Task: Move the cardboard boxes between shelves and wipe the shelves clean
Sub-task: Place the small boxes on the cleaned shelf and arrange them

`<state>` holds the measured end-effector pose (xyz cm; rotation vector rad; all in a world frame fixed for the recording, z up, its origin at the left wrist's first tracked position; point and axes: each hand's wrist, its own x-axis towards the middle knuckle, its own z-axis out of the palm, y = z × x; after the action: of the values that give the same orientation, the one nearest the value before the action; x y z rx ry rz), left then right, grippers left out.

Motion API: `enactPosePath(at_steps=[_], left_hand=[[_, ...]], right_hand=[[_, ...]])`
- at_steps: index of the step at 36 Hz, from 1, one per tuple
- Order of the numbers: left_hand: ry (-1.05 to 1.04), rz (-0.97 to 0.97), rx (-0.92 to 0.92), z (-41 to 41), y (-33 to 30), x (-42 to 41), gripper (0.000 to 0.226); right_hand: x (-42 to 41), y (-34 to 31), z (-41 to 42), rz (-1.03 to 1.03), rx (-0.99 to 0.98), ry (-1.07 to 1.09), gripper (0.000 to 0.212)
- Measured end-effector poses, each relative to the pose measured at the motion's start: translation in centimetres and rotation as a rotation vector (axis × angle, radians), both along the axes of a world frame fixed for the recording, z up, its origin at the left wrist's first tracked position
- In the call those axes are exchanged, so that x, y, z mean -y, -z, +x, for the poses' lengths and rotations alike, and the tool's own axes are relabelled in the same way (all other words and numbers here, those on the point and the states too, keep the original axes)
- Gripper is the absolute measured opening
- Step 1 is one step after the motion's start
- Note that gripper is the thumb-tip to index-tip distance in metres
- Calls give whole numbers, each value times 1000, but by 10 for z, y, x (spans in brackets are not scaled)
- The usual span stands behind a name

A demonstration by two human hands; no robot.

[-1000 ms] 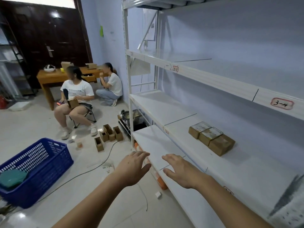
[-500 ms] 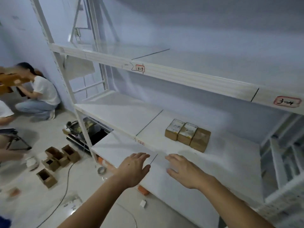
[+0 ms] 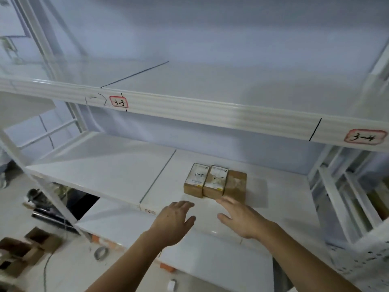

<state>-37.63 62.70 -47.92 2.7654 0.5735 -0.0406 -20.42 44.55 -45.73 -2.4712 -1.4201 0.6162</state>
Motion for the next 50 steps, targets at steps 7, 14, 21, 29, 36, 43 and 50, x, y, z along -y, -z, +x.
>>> enactPosePath(at_steps=[7, 14, 21, 29, 36, 43, 50], left_hand=[[32, 32, 3, 49, 3, -33, 50], [56, -4, 48, 99, 5, -61, 46], [98, -45, 45, 127, 25, -87, 49], [111, -105, 21, 147, 44, -107, 59], [163, -122, 26, 153, 55, -112, 56], [172, -115, 50, 156, 50, -110, 57], [229, -97, 54, 196, 49, -82, 62]], right_hand=[[-21, 10, 41, 19, -15, 56, 61], [-34, 30, 79, 32, 37, 203, 61], [-58, 61, 121, 86, 45, 468, 65], [-93, 95, 138, -12, -2, 571, 63], [-89, 113, 136, 6, 52, 633, 63], [-76, 107, 128, -30, 107, 693, 58], [-63, 98, 120, 46, 113, 743, 52]])
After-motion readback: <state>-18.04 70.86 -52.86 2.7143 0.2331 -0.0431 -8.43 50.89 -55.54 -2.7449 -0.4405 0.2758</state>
